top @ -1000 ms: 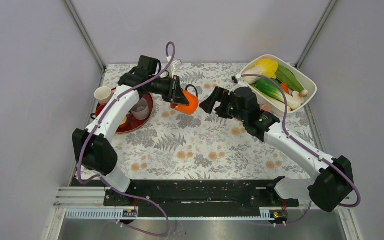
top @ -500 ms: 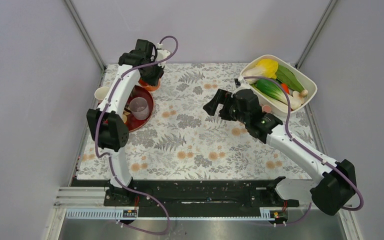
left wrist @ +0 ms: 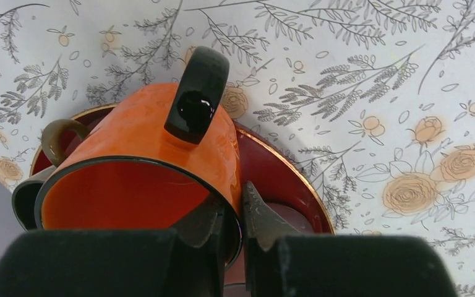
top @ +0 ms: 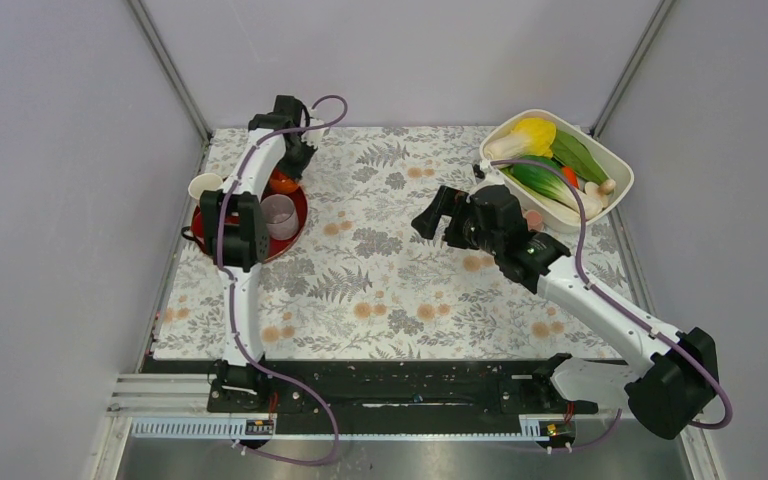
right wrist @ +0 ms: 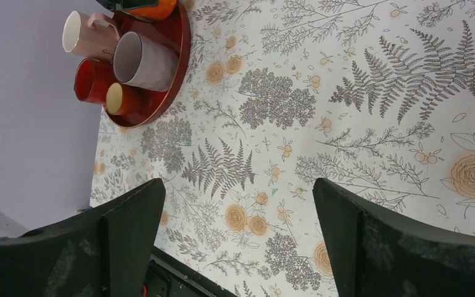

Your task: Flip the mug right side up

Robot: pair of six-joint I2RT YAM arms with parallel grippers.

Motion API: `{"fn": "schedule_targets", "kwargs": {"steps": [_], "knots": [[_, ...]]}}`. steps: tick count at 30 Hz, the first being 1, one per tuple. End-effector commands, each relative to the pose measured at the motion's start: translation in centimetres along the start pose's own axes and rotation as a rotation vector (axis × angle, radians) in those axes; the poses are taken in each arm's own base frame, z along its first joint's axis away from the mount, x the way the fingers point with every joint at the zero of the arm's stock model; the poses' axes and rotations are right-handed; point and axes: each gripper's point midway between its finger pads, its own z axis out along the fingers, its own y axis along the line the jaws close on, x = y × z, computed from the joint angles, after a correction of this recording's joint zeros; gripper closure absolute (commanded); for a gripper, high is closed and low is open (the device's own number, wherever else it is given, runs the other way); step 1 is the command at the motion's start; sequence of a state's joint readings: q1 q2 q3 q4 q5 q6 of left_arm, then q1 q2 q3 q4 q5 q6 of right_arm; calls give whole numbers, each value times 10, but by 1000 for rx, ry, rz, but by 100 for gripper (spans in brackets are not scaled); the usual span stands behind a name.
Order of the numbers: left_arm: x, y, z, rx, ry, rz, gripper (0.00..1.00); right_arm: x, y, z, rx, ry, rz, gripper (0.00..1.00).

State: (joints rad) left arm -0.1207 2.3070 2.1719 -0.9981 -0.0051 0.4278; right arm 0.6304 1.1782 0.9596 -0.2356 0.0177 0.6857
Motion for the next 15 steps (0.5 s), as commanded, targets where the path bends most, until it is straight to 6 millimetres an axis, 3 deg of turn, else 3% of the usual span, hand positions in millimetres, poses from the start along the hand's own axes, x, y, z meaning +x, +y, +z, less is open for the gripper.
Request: {"fn": "schedule_targets", "kwargs": {"steps": [1, 15], "knots": [[-20, 24, -20, -70, -93, 1, 100, -5, 1, -8, 2, -27, -13, 1], [26, 28, 1, 38, 18, -69, 100, -6, -6, -13, 38, -35, -17, 1]]}}
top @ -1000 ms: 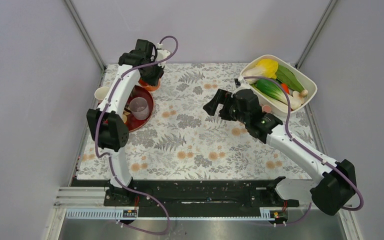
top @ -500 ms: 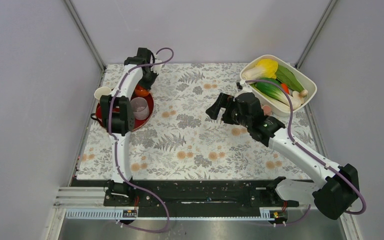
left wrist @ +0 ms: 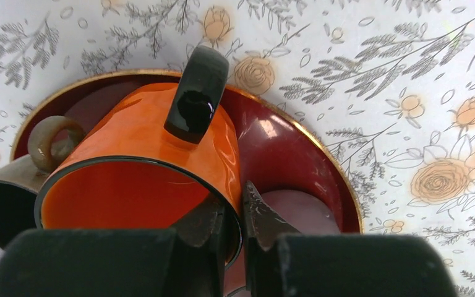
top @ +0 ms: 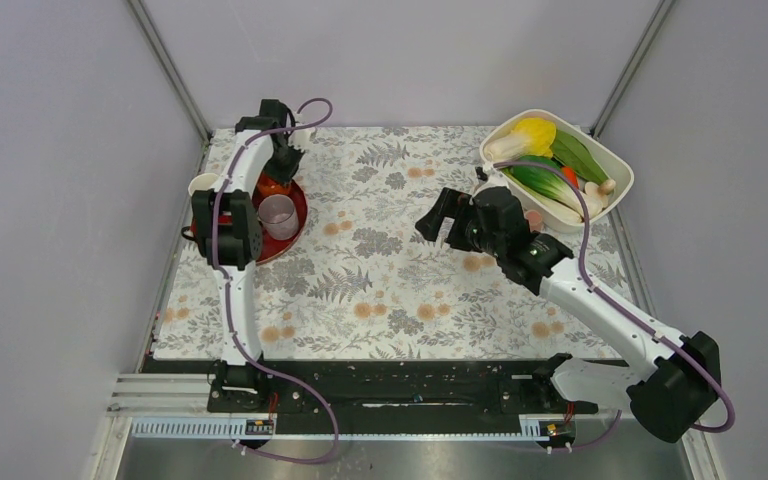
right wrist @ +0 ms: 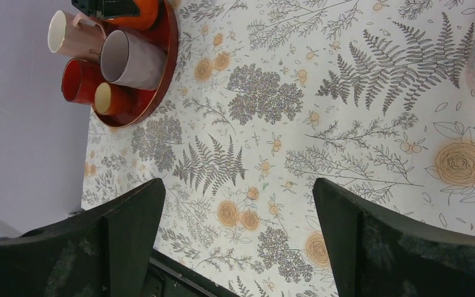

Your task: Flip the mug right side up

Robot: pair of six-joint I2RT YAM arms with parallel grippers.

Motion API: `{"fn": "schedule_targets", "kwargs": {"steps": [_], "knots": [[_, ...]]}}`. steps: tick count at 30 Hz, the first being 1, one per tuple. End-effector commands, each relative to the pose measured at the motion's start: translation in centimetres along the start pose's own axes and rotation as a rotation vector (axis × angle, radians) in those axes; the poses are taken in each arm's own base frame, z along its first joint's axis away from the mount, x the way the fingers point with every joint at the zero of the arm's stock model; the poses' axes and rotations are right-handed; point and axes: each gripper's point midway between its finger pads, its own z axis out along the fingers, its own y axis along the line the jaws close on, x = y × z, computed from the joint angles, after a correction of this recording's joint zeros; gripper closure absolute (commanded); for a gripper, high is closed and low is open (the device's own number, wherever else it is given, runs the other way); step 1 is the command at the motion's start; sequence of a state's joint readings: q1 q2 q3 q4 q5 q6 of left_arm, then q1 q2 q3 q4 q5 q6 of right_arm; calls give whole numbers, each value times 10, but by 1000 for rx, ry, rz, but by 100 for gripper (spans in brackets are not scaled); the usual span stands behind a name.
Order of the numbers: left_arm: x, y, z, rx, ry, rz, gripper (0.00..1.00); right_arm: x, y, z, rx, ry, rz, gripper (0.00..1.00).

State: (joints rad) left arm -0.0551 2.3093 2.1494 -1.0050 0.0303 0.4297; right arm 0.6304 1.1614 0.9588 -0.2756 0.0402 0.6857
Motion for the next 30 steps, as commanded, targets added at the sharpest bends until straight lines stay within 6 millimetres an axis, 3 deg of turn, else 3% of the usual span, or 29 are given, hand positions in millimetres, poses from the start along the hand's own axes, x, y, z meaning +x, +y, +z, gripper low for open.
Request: {"fn": "schedule_targets", "kwargs": {"steps": [1, 10, 11, 15, 18, 22, 26, 30], "knots": [[4, 6, -4, 37, -10, -12, 100, -8, 1, -9, 7, -39, -17, 1], [12, 6, 7, 100, 30, -59, 100, -14, -4, -14, 48, -53, -34, 1], [14, 8, 9, 89, 39, -65, 97, -16, -6, -15, 60, -58, -39, 1], [9, 10, 3, 77, 13, -62, 65, -30, -22, -28, 187, -91, -61, 0], [-9, 13, -20, 64, -76, -57, 50, -45, -36, -42, 298, -127, -97, 1], [-31, 13, -60, 57, -193, -46, 43, -74, -69, -74, 541, -235, -123, 5], [-46, -1, -107, 110, -310, -17, 38, -99, -110, -106, 746, -338, -91, 15], [-47, -18, -142, 153, -381, -5, 33, -112, -146, -102, 758, -279, -34, 16]]}}
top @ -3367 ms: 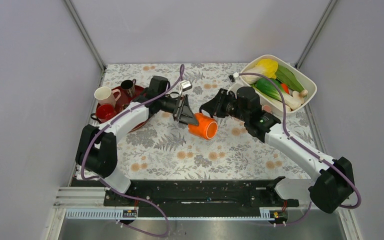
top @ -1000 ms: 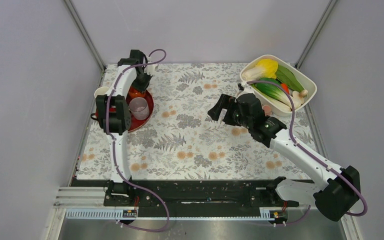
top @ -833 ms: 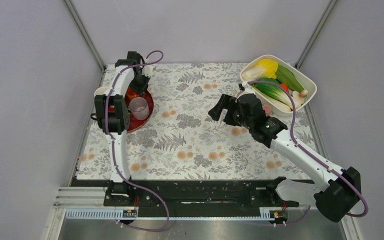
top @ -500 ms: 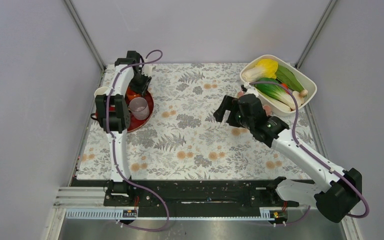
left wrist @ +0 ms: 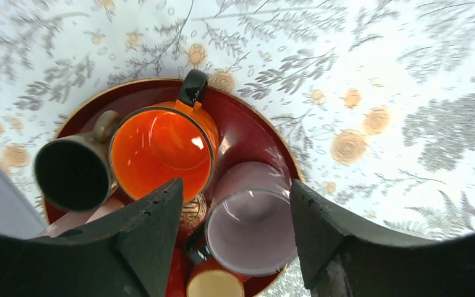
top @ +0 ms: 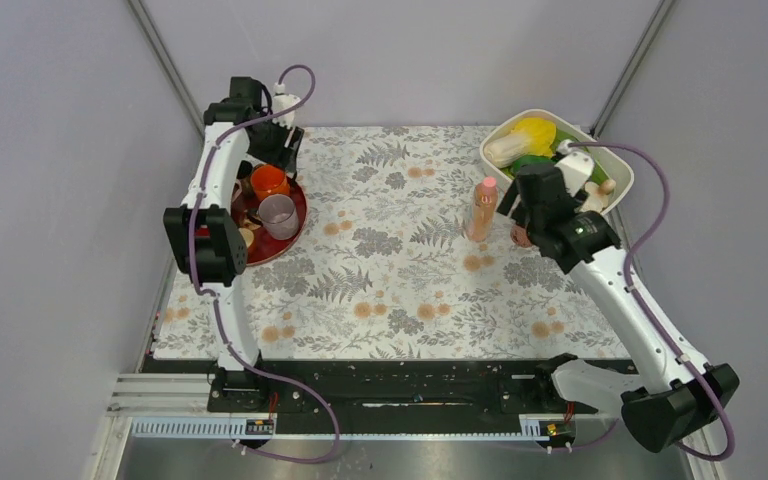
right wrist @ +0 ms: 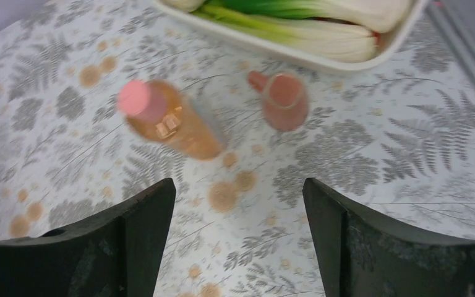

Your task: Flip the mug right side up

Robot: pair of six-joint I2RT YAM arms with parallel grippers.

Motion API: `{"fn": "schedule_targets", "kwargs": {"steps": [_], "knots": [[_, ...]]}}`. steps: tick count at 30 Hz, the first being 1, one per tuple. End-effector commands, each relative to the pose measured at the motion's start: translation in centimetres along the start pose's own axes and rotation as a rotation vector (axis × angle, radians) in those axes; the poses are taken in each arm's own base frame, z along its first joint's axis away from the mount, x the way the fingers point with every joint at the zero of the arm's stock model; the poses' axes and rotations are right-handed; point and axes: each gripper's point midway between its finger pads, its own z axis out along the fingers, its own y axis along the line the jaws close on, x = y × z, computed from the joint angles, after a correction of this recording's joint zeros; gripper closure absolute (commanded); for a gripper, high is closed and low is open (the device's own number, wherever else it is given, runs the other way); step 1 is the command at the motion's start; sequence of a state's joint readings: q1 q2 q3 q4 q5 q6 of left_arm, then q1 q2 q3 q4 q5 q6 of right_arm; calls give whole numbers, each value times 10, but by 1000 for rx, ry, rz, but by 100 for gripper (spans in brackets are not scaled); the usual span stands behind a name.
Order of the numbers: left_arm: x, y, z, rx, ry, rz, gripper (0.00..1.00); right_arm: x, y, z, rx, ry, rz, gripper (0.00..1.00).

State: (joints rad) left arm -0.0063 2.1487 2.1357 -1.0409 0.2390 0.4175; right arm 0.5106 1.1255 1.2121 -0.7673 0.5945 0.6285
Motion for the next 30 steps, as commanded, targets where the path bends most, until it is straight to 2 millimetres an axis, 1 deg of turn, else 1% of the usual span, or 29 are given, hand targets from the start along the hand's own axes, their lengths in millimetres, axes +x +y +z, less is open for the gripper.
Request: {"fn": "schedule_targets", "kwargs": {"steps": [1, 3, 4, 6, 7, 10, 13, 15, 18, 19, 20, 21, 22, 25, 26, 27, 30], "knots": [[-38, -26, -72, 49, -211, 43, 31, -23, -52, 23, 141, 8, -4, 14], [-38, -37, -87, 72, -237, 35, 29, -28, -60, 39, 180, 45, -48, 4], [-37, -42, -94, 80, -248, 32, 27, -27, -64, 48, 195, 78, -73, 1], [-33, -51, -106, 94, -261, 22, 25, -27, -67, 66, 206, 140, -93, 1], [-29, -56, -111, 101, -264, 17, 24, -20, -68, 79, 204, 192, -112, 1], [-18, -67, -123, 116, -269, 17, 24, -11, -63, 106, 173, 286, -181, 1], [-8, -75, -134, 121, -268, 24, 24, -9, -72, 125, 232, 351, -252, 1], [-1, -79, -137, 124, -265, 27, 24, -9, -75, 135, 235, 372, -295, 1], [5, -82, -137, 129, -257, 29, 24, -8, -73, 150, 194, 400, -405, 8], [6, -82, -136, 129, -253, 26, 24, -6, -71, 154, 174, 419, -444, 12], [7, -82, -136, 129, -251, 24, 24, -5, -71, 159, 162, 432, -475, 18], [8, -83, -135, 131, -249, 21, 24, -3, -72, 164, 156, 444, -519, 21], [8, -82, -134, 131, -248, 18, 24, -1, -73, 168, 155, 457, -553, 28], [8, -83, -133, 138, -246, 9, 24, 4, -73, 179, 126, 488, -621, 39], [8, -84, -133, 140, -246, 8, 24, 7, -71, 181, 107, 502, -635, 42], [8, -84, -133, 140, -245, 8, 24, 11, -67, 181, 75, 513, -644, 42], [10, -82, -131, 134, -238, 7, 24, 23, -55, 188, -13, 547, -640, 41]]}}
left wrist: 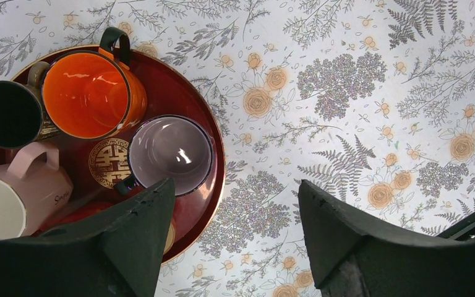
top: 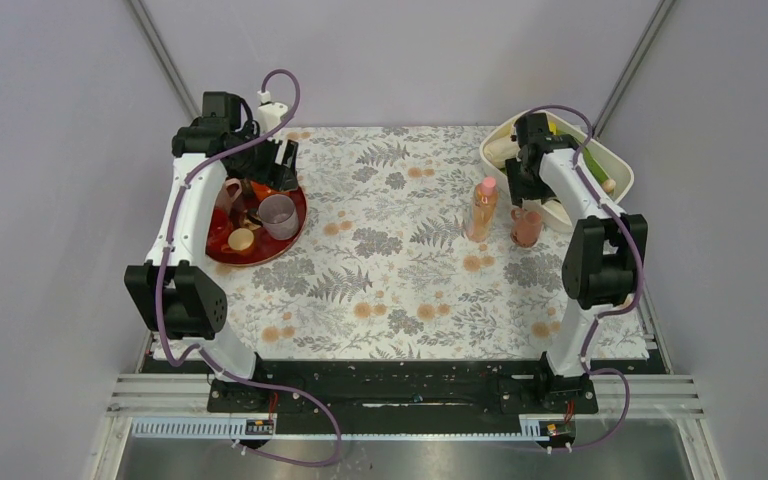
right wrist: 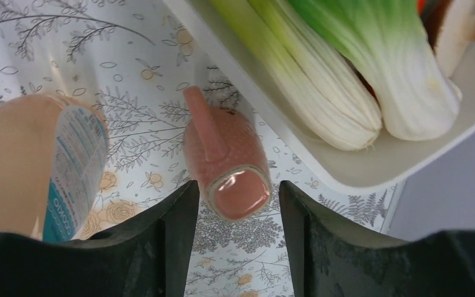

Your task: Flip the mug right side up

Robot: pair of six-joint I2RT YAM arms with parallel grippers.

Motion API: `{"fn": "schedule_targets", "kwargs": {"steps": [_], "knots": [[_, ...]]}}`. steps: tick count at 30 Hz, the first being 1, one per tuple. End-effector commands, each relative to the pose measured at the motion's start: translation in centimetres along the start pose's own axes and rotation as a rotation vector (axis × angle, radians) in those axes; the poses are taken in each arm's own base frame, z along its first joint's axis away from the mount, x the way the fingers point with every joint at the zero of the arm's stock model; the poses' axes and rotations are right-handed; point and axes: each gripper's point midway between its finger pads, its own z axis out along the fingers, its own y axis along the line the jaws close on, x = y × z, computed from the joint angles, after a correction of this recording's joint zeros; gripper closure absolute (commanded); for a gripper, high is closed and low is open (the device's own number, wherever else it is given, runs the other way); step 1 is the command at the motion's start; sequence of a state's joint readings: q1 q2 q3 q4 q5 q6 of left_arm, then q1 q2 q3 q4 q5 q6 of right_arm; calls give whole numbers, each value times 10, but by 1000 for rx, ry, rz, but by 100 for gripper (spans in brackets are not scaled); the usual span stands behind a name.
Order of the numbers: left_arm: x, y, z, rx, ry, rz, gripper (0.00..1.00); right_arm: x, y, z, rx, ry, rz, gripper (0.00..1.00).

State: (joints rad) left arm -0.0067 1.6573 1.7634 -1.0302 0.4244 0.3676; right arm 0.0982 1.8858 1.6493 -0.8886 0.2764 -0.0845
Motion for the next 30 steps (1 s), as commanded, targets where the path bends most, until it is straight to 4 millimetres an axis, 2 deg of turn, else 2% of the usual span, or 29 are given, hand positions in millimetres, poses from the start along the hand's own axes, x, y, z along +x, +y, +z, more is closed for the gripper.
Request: {"fn": "schedule_targets", "kwargs": {"steps": [1, 9, 13, 17, 20, 25, 30], "knots": [[-9, -6, -9, 12, -49, 16, 24, -13, 16, 2, -117, -13, -88, 40], [-4, -10, -8, 33, -32, 8, 24, -21, 18, 32, -90, 40, -124, 41], [-3, -10, -9, 30, -29, 11, 24, -8, 22, 47, -90, 96, -133, 43], [-3, -10, -8, 33, -28, 11, 24, 6, 28, 51, -87, 136, -139, 46], [-4, -12, -8, 41, -31, 2, 24, 16, 25, 50, -40, 168, -161, 51], [-5, -14, -8, 52, -38, 3, 24, 21, 16, 57, 26, 193, -179, 51], [-6, -11, -13, 27, -41, 17, 24, 31, 32, 75, -38, 247, -182, 53]]}}
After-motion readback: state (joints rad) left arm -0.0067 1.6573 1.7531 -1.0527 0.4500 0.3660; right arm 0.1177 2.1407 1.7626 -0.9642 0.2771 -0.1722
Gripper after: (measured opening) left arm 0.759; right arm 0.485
